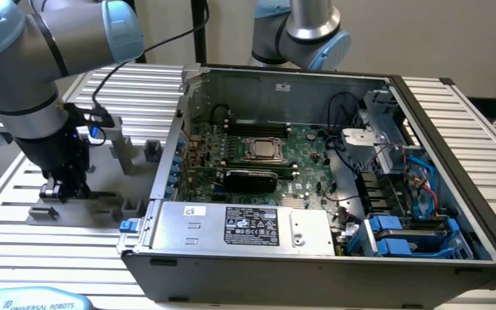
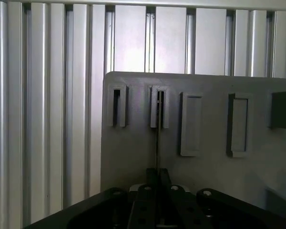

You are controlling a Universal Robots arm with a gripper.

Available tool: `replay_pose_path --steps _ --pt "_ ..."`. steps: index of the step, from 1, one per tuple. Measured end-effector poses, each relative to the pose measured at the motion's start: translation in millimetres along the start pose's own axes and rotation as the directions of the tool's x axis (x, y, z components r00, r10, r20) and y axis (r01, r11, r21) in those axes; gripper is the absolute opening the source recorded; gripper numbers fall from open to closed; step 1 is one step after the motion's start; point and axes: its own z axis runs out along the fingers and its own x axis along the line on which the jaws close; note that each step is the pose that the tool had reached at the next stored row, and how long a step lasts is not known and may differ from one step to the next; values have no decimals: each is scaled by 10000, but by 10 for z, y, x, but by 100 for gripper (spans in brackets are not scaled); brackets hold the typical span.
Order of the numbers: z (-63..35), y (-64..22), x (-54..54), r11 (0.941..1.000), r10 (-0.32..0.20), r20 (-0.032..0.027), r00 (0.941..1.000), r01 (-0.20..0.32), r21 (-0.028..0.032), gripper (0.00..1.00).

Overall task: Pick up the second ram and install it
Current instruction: 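Pick up the second ram and move it above second insertion slot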

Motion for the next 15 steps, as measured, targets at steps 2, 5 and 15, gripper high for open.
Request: replay_pose_path --steps 2,5,15 --pt "-55 2 -1 10000 0 -1 10000 0 -1 13" --pt "-176 7 -4 10000 0 -2 10000 0 -2 13" --pt "-631 16 -14 10000 -1 0 10000 1 -1 13"
